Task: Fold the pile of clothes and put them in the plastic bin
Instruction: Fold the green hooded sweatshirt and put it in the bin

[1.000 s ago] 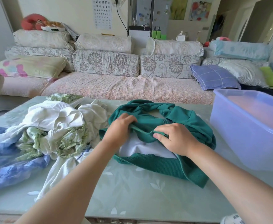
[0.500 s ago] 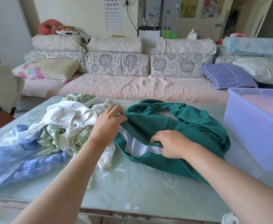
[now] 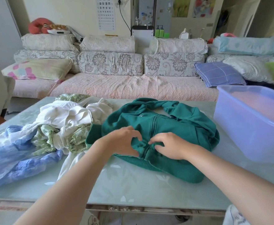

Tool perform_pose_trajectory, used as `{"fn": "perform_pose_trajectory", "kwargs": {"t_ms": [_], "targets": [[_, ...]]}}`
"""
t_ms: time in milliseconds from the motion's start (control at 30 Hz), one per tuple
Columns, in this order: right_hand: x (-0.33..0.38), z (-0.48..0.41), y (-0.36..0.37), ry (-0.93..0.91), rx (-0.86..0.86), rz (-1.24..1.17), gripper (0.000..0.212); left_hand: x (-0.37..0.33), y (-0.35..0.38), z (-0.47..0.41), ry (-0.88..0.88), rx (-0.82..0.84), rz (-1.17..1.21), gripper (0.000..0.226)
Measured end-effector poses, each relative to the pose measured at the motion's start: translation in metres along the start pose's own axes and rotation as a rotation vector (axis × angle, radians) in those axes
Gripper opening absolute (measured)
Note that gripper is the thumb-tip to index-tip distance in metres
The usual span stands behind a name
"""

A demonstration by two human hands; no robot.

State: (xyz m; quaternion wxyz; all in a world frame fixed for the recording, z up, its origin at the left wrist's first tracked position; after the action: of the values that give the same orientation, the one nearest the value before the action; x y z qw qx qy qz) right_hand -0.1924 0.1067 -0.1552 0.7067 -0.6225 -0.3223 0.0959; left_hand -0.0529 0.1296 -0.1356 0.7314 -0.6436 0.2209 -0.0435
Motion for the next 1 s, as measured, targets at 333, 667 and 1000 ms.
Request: {"fn": "perform_pose_trajectory", "kwargs": {"t_ms": [333,667,1000], "targets": [[-0.058,0.077,-0.006,0.087,0.215,0.368,0.071,-0.049,0.053,-0.03,0.152,0.036,-0.128,0.068],[-0.07,0.096,0.003,0.127,0.348,0.407,0.11,-0.008,-0.023,-0.011,-0.087,-0.245,0.187,0.051],[-0.034,0.118,0.004,0.172,0.44,-0.242,0.044,-0.045,0.049,0.011,-0.192,0.575,0.319,0.059]]}}
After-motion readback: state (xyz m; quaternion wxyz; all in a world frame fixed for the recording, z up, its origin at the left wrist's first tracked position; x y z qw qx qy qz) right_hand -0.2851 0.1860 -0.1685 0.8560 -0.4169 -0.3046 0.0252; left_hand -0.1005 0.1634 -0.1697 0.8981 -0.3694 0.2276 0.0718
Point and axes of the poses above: each hand's wrist, its own z-axis away from the middle knuckle, its own y-axis out of the palm, x = y × z, the point moved 10 cm from there along -z, towards the middle knuckle, and after that the axes turned 3 degrees about z, right-handed, at the moved point
